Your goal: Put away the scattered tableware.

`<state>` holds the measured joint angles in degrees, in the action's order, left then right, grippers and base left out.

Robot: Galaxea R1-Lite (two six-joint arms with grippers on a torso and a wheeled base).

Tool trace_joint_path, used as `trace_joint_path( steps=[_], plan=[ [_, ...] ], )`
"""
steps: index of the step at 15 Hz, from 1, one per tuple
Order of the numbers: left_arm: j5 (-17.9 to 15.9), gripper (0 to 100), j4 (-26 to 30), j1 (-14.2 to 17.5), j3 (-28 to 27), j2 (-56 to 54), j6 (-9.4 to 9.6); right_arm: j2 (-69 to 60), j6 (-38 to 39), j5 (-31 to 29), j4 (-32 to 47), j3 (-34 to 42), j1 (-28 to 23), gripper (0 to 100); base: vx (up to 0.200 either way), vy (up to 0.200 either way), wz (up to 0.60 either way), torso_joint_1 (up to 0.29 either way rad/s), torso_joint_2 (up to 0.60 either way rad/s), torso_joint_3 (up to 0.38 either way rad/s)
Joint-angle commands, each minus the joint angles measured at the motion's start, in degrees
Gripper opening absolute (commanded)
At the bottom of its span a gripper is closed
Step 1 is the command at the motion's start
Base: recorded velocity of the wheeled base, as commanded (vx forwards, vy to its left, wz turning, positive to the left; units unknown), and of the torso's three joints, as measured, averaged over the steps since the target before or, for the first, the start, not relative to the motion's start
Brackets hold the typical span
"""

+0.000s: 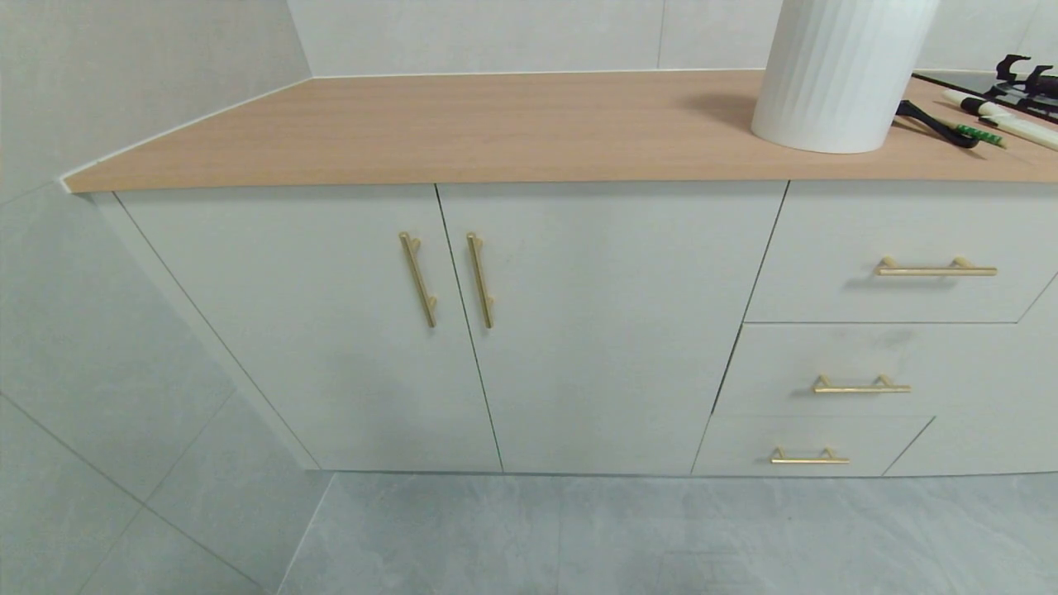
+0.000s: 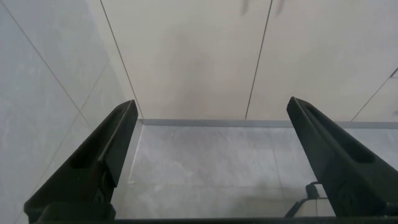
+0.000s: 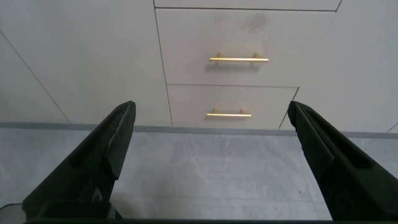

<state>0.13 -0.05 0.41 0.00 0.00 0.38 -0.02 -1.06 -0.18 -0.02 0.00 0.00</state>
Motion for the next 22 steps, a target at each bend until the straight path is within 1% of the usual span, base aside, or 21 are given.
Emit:
trace_joint_path(
  steps=[1,8,12,22],
  plan=[
    [0.0,100,0.0,0.0,0.0,0.1,-0.11,0.1,0.0,0.0,0.1,0.0,0.0,100,0.0,0.0,0.0,0.0,0.0,0.0],
    [0.0,100,0.0,0.0,0.0,0.1,-0.2,0.2,-0.3,0.3,0.2,0.0,0.0,100,0.0,0.0,0.0,0.0,0.0,0.0],
    [0.0,100,0.0,0.0,0.0,0.1,0.5,0.2,-0.3,0.2,0.1,0.0,0.0,100,0.0,0.0,0.0,0.0,0.0,0.0],
    [0.0,100,0.0,0.0,0.0,0.1,0.59,0.1,-0.2,0.1,0.2,0.0,0.0,100,0.0,-0.2,0.0,0.001,0.0,0.002]
  ],
)
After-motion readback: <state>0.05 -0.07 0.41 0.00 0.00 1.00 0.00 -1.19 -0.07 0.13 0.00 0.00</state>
